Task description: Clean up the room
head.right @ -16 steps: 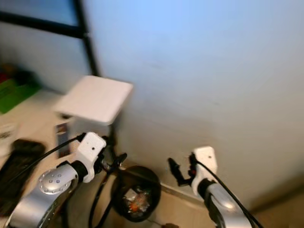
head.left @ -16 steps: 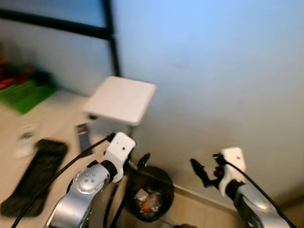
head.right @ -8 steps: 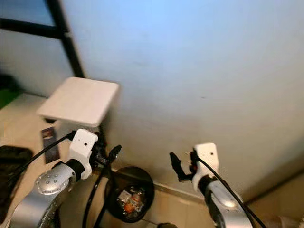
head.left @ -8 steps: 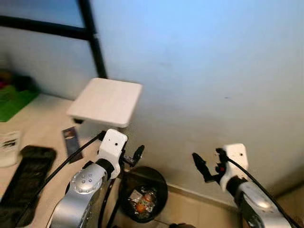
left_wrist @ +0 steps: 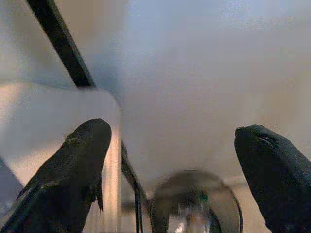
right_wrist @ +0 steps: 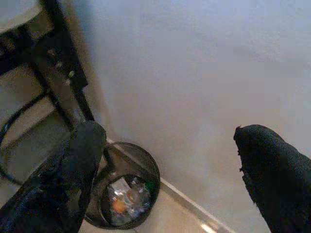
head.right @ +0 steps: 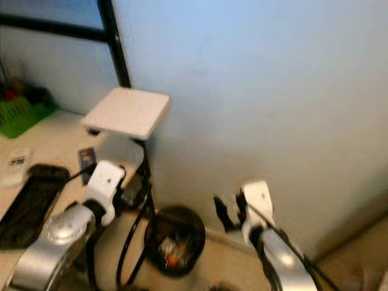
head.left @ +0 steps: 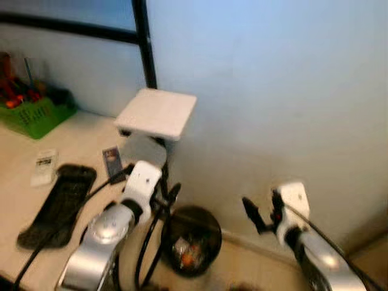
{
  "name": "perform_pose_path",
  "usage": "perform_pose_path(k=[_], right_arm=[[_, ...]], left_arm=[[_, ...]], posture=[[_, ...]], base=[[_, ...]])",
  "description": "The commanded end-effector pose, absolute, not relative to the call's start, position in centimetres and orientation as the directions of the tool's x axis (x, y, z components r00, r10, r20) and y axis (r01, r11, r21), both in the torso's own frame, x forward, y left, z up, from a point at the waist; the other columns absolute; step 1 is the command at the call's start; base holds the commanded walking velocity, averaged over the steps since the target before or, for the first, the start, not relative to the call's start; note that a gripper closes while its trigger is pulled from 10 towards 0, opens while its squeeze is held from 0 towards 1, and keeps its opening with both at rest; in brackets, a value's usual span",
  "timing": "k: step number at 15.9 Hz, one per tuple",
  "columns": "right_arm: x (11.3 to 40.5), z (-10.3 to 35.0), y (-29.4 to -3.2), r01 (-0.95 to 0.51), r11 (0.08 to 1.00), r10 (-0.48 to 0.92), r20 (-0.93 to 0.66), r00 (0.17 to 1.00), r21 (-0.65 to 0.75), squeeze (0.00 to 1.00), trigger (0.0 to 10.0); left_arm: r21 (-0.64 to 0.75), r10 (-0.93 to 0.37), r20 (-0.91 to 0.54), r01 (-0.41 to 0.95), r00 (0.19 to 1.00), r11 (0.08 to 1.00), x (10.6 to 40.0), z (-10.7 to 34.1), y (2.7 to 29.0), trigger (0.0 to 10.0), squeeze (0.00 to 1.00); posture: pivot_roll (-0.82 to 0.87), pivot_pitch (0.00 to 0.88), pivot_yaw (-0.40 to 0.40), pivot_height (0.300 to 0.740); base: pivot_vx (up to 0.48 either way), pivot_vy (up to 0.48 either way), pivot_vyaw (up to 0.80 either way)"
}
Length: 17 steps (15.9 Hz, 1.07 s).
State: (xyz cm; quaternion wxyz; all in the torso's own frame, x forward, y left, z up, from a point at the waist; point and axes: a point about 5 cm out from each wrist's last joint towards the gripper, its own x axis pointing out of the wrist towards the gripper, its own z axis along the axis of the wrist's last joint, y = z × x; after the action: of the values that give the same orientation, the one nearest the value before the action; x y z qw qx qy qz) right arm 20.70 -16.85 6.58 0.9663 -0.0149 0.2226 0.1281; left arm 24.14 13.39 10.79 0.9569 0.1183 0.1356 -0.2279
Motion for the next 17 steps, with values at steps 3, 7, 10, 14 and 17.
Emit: perform_pose_path(k=[3,7,10,14,17], right_arm=[[21.5,7.2,-17.2,-0.236,0.972,0.221,-0.414,0.883,0.017,0.0,10.0],[21.9,7.5,-17.3,-0.212,0.977,0.199,-0.398,0.896,0.011,0.0,10.0],[22.1,7.8,-17.3,-0.18,0.983,0.174,-0.381,0.908,0.021,0.0,10.0],[21.9,8.0,-17.6,-0.131,0.991,0.127,-0.349,0.928,0.013,0.0,10.0],[21.8,8.0,-17.8,-0.106,0.994,0.091,-0.34,0.936,-0.026,0.0,10.0]], left_arm=[[0.155,-0.402,-0.334,0.471,0.853,0.869,23.9,10.3,13.3,10.0,0.0],[0.133,-0.402,-0.322,0.461,0.857,0.877,24.1,10.3,13.4,10.0,0.0],[0.088,-0.384,-0.315,0.429,0.868,0.899,24.0,10.0,13.6,10.0,0.0],[0.065,-0.283,-0.335,0.322,0.899,0.945,23.8,9.3,15.2,10.0,0.0],[0.051,-0.247,-0.354,0.282,0.902,0.958,23.2,8.8,15.8,10.0,0.0]], posture=[[-0.03,0.0,0.026,0.74],[-0.03,0.0,0.026,0.74],[-0.05,0.0,0.033,0.74],[-0.05,0.0,0.03,0.74],[-0.08,0.0,0.057,0.74]], base=[[0.0,0.0,-0.8],[0.0,0.0,-0.8],[0.0,0.0,-0.8],[0.0,0.0,-0.8],[0.0,0.0,-0.8]])
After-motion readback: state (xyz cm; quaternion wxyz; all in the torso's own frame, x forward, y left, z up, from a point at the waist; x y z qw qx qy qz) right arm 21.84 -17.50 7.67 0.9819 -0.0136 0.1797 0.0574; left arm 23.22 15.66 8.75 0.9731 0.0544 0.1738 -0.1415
